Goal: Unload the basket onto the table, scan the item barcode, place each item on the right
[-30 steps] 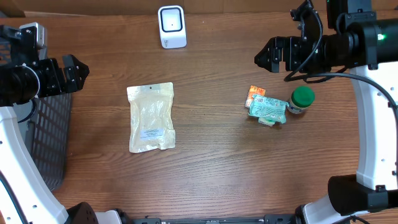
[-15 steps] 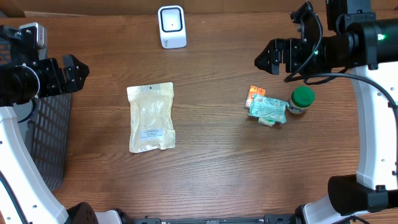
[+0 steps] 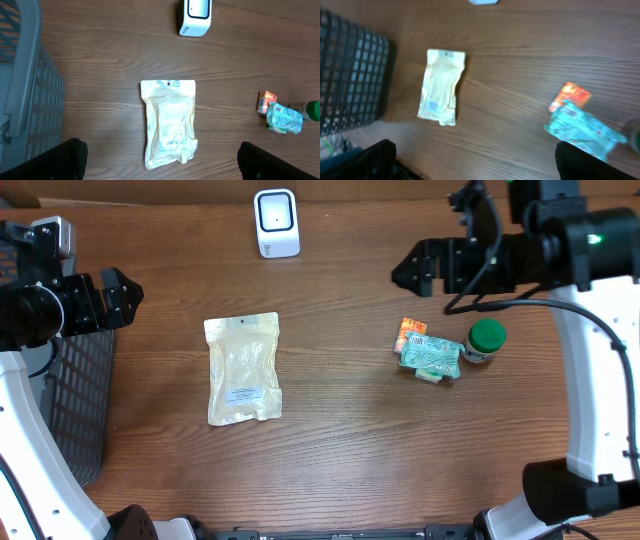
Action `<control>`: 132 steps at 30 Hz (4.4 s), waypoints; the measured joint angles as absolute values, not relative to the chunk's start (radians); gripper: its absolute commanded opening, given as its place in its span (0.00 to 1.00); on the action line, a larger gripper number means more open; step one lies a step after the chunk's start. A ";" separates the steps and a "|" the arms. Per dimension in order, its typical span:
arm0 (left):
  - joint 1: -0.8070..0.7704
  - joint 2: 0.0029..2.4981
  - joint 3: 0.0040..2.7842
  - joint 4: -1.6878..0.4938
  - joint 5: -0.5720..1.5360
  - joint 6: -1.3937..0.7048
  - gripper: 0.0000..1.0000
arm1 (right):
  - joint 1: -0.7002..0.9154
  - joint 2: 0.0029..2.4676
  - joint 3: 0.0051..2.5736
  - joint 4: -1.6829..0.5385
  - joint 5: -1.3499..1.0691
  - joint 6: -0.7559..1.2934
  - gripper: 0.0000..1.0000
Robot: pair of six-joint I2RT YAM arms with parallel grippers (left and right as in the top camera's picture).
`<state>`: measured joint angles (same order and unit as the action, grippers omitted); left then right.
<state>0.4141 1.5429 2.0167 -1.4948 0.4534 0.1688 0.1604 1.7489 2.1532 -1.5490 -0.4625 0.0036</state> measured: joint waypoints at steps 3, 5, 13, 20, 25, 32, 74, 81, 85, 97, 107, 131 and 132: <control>0.414 1.543 2.017 -1.485 0.458 0.169 0.99 | 0.212 1.786 2.153 -1.543 -0.467 0.004 0.96; 0.414 1.543 2.017 -1.440 0.474 0.168 0.99 | 0.255 1.818 2.139 -1.509 -0.468 0.009 0.92; 0.414 1.543 2.017 -1.405 0.516 0.164 1.00 | 0.423 1.989 1.913 -1.227 -0.487 0.119 0.83; 0.414 1.568 2.017 -1.405 0.512 0.180 0.84 | 0.498 2.079 1.724 -0.926 -0.535 0.237 0.82; 0.414 1.623 2.017 -1.407 0.483 0.179 0.83 | 0.561 2.154 1.677 -0.771 -0.563 0.327 0.82; 0.414 1.666 2.017 -1.409 0.467 0.179 0.87 | 0.646 2.239 1.675 -0.655 -0.579 0.434 0.63; 0.316 1.670 2.017 -1.405 0.459 0.157 0.78 | 0.746 2.229 1.963 -1.657 0.698 0.506 0.04; 0.300 1.703 2.017 -1.405 0.459 0.156 0.78 | 0.879 2.310 1.962 -1.585 0.730 0.515 0.50; 0.298 1.709 2.017 -1.405 0.459 0.156 0.79 | 0.999 2.313 1.962 -1.476 0.588 0.453 0.92; 0.292 1.715 2.017 -1.405 0.459 0.157 0.78 | 0.936 2.262 2.043 -1.472 0.307 0.439 0.86; 0.088 1.720 1.930 -1.315 0.464 0.240 0.68 | 0.449 2.133 2.059 -1.533 0.069 0.455 0.58; -0.521 2.134 1.800 -0.942 0.340 0.388 0.59 | 0.099 2.133 2.054 -1.522 -0.065 0.388 0.77; -0.535 2.148 1.799 -0.942 0.304 0.389 0.58 | 0.097 2.133 2.054 -1.523 -0.070 0.388 0.77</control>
<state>-0.5354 2.1475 1.7992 -0.9421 0.3038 0.3885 0.0971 2.1334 2.0541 -1.5230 -0.0696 0.3878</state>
